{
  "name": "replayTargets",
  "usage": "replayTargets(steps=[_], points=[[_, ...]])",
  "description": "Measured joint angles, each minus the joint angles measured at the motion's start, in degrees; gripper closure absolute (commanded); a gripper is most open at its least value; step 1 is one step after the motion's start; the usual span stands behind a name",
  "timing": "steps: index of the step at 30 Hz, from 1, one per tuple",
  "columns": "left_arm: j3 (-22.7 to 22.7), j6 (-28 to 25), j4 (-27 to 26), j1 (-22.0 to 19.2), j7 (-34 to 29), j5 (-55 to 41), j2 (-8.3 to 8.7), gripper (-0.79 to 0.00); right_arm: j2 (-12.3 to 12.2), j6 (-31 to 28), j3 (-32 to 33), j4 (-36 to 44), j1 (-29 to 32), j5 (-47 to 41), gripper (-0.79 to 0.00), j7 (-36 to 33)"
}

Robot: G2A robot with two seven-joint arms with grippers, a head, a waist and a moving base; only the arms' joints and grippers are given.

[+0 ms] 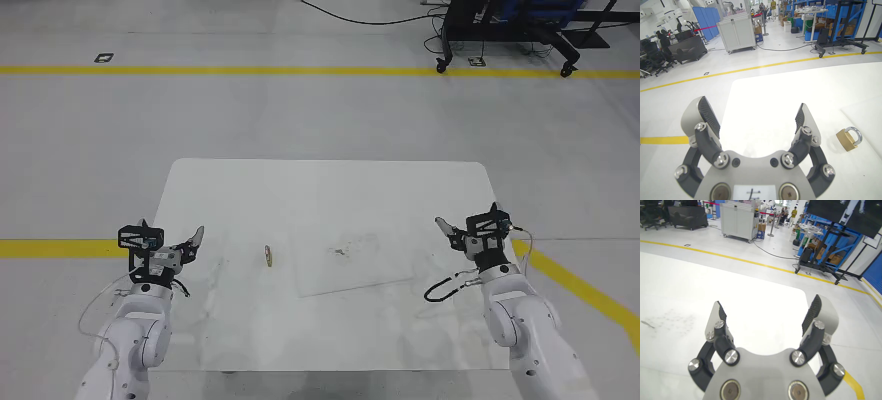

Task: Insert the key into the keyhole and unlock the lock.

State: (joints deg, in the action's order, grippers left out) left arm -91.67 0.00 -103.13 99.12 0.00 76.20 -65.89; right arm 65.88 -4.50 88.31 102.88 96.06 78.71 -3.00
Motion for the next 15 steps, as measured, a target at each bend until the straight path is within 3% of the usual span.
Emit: replayTargets(steps=[6, 9, 15], points=[[0.0, 0.0, 0.0, 0.0, 0.0, 0.0, 0.00, -0.785, 1.3, -7.6, -12.4, -6.1, -11.0, 1.5, -0.785, -3.9], [0.0, 0.0, 0.0, 0.0, 0.0, 0.0, 0.00, -0.785, 2.0, -7.9, -17.2, -8.8, -14.8, 1.7, -0.785, -5.1], [0.0, 0.0, 0.0, 0.0, 0.0, 0.0, 0.00, -0.785, 2.0, -7.7, -17.1, -8.9, -14.8, 1.7, -0.785, -5.1]])
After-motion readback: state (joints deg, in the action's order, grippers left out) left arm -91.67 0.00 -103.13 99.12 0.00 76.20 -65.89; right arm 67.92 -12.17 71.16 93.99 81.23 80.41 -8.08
